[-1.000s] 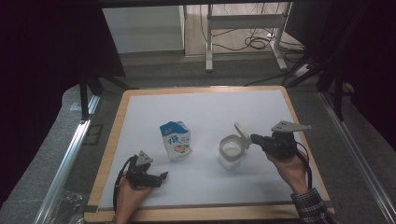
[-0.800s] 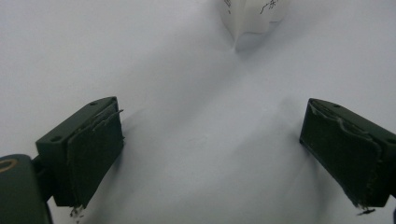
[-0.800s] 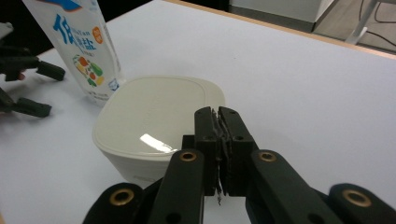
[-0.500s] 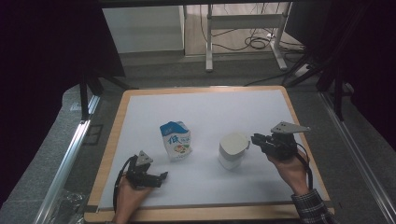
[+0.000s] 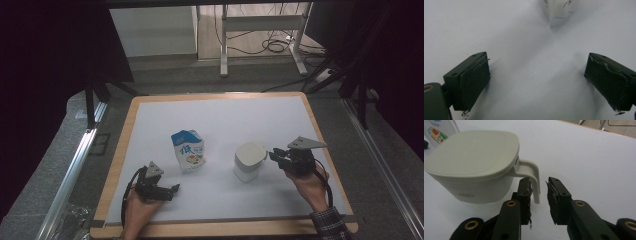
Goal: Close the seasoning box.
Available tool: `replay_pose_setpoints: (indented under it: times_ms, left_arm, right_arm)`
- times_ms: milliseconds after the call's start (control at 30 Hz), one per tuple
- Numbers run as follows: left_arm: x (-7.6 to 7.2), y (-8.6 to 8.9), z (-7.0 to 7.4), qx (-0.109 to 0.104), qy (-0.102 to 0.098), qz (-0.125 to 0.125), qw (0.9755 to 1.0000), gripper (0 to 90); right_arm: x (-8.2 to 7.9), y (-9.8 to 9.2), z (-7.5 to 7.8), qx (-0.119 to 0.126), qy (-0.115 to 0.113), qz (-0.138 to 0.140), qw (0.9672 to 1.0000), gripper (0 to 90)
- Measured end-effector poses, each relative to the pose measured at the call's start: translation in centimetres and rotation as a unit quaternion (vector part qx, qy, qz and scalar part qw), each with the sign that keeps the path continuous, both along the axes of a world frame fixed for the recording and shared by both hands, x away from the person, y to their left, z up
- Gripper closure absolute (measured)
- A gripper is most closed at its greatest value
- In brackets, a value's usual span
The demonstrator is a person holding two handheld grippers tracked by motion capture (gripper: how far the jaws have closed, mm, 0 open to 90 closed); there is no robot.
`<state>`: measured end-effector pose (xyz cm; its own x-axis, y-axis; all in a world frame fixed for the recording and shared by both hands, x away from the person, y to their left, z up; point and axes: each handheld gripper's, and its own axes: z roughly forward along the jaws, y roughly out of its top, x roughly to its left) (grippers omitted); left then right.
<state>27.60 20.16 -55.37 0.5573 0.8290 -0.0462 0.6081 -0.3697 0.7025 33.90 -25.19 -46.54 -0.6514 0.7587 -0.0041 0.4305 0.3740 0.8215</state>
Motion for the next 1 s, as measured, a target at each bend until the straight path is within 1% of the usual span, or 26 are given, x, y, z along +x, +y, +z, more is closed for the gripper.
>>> replay_pose_setpoints:
  times_ms: [100, 200, 433, 533, 733, 800, 1000]
  left_arm:
    - [0.0, 0.0, 0.0, 0.000, 0.000, 0.000, 1.0000, 5.9]
    - [0.0, 0.0, 0.0, 0.000, 0.000, 0.000, 1.0000, 5.9]
    - [0.0, 0.0, 0.0, -0.002, -0.001, 0.002, 1.0000, 5.9]
    - [0.0, 0.0, 0.0, -0.002, -0.001, 0.002, 1.0000, 5.9]
    - [0.0, 0.0, 0.0, -0.002, -0.001, 0.002, 1.0000, 5.9]
    - [0.0, 0.0, 0.0, 0.000, 0.000, 0.000, 1.0000, 5.9]
    - [0.0, 0.0, 0.0, -0.002, -0.001, 0.001, 1.0000, 5.9]
  right_arm:
    - [0.4, 0.2, -0.8, -0.003, 0.005, 0.002, 1.0000, 70.2]
    - [0.7, 0.4, -1.3, -0.001, 0.008, 0.004, 1.0000, 70.1]
    - [1.4, 0.8, -2.1, 0.001, 0.003, 0.019, 0.9998, 69.7]
    - [1.6, 0.9, -2.3, 0.006, 0.007, 0.035, 0.9994, 71.6]
    - [1.5, 1.1, -2.3, -0.005, 0.000, 0.024, 0.9997, 78.9]
    - [1.4, 1.1, -2.2, -0.005, 0.000, 0.025, 0.9997, 79.8]
    - [1.0, 1.0, -2.1, -0.005, 0.006, 0.026, 0.9996, 79.9]
